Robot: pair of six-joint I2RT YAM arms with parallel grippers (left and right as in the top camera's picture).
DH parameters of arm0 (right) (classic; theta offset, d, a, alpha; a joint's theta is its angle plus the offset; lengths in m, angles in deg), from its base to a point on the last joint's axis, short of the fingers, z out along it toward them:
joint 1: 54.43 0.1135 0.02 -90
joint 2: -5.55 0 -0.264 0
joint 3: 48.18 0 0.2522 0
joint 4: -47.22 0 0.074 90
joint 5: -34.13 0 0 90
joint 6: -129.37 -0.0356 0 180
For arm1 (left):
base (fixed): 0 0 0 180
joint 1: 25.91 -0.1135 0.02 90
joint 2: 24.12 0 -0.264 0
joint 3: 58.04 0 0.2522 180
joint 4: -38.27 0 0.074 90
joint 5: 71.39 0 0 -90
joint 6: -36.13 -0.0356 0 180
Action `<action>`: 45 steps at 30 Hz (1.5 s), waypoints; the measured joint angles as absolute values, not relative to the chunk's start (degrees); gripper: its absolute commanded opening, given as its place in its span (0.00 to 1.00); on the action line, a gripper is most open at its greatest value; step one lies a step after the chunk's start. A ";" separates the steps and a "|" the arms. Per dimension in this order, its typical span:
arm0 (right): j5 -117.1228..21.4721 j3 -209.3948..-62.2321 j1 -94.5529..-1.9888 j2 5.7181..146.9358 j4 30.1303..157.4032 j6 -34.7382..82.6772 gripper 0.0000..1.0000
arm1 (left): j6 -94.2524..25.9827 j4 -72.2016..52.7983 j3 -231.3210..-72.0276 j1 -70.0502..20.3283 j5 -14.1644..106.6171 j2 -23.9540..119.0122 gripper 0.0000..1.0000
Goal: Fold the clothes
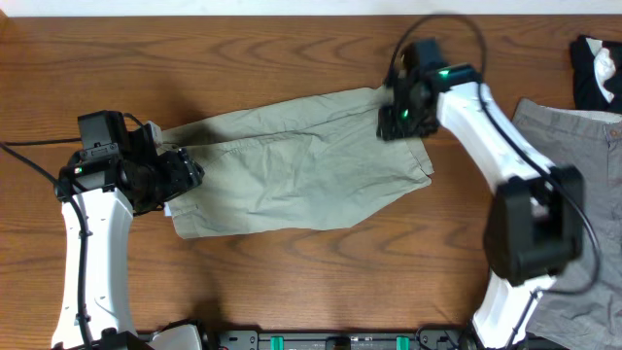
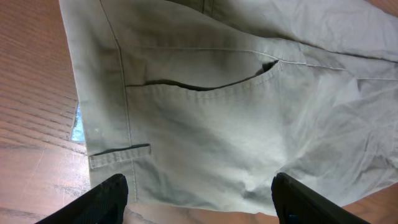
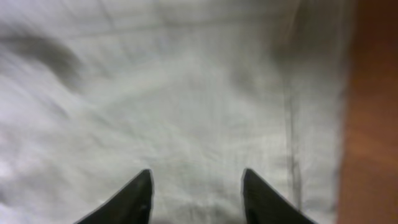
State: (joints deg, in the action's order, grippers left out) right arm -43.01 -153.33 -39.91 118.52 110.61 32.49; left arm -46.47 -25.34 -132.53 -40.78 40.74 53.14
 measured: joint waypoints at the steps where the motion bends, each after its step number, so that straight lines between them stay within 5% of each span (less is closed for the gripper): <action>1: -42.92 -153.55 -40.17 117.58 108.18 32.03 0.49 | -46.49 -25.27 -132.53 -40.78 40.74 53.14 0.76; 8: -42.77 -154.12 -40.89 122.11 98.83 25.24 0.47 | -46.65 -25.08 -132.53 -40.78 40.74 53.14 0.76; 15: -41.96 -153.29 -40.89 130.04 96.75 19.69 0.57 | -46.65 -25.06 -132.53 -40.78 40.74 53.14 0.76; 35: -44.60 -153.24 -40.89 130.02 93.91 17.87 0.51 | -46.65 -24.77 -132.53 -40.78 40.74 53.14 0.76; 38: -45.26 -153.24 -40.89 130.28 92.90 17.94 0.40 | -46.65 -24.73 -132.53 -40.78 40.74 53.14 0.76; 42: -45.41 -153.24 -40.89 131.68 92.38 17.83 0.04 | -46.65 -24.73 -132.53 -40.78 40.74 53.14 0.76; 45: -45.15 -153.24 -40.89 132.05 93.21 18.18 0.01 | -46.65 -24.73 -132.53 -40.78 40.74 53.14 0.76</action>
State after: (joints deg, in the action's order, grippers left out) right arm -45.15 -153.24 -40.89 132.05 93.21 18.18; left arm -46.65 -24.73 -132.53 -40.78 40.74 53.14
